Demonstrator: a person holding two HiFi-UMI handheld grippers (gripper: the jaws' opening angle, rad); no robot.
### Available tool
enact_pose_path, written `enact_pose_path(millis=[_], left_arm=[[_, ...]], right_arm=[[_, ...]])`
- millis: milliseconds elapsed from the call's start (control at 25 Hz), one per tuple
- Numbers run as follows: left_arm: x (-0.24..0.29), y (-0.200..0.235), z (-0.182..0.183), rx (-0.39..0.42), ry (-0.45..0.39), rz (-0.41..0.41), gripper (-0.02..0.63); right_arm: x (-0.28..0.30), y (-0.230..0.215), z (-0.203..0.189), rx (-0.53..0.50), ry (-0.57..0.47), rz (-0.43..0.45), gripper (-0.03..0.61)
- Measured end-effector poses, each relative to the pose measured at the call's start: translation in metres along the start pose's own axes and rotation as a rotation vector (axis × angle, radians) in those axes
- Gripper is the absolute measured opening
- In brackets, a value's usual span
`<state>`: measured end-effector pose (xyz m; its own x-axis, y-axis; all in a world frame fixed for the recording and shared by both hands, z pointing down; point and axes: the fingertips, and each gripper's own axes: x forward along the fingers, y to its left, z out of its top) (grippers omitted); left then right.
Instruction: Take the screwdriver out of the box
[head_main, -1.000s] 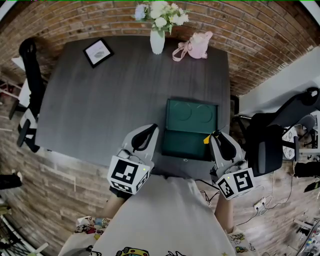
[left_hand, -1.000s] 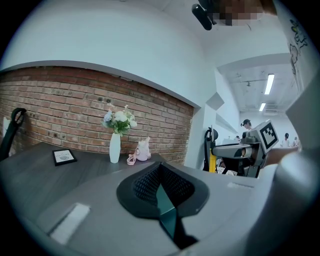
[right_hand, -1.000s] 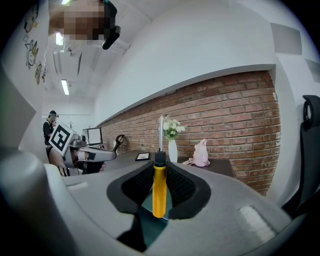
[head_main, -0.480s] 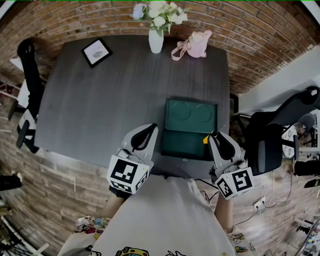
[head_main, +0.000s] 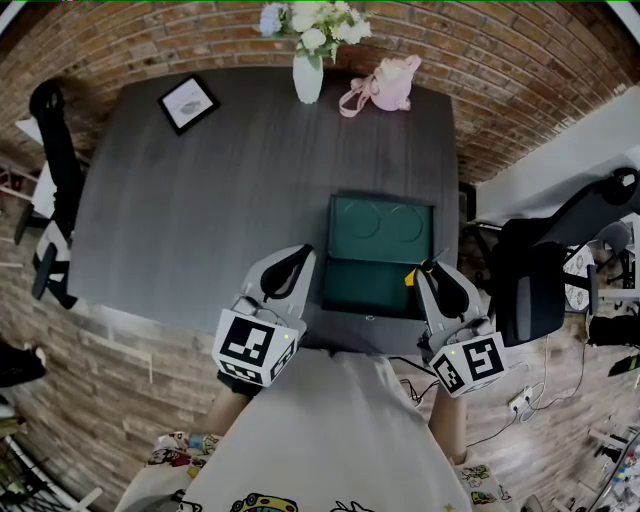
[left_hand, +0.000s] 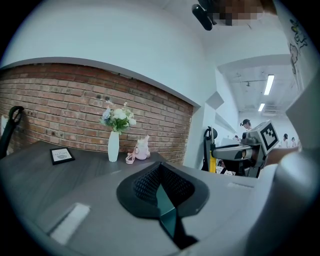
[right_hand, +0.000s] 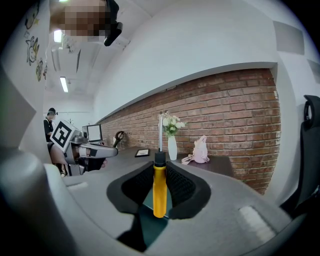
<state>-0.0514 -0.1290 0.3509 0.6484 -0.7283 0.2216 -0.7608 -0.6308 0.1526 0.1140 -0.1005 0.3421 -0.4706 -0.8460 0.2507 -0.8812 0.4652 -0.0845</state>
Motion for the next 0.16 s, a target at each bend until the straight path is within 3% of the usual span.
enact_pose_path(millis=[160], left_arm=[[0.0023, 0.0004, 0.0009, -0.002, -0.001, -0.003, -0.002]], right_arm=[[0.0012, -0.0020, -0.0009, -0.006, 0.005, -0.005, 0.081]])
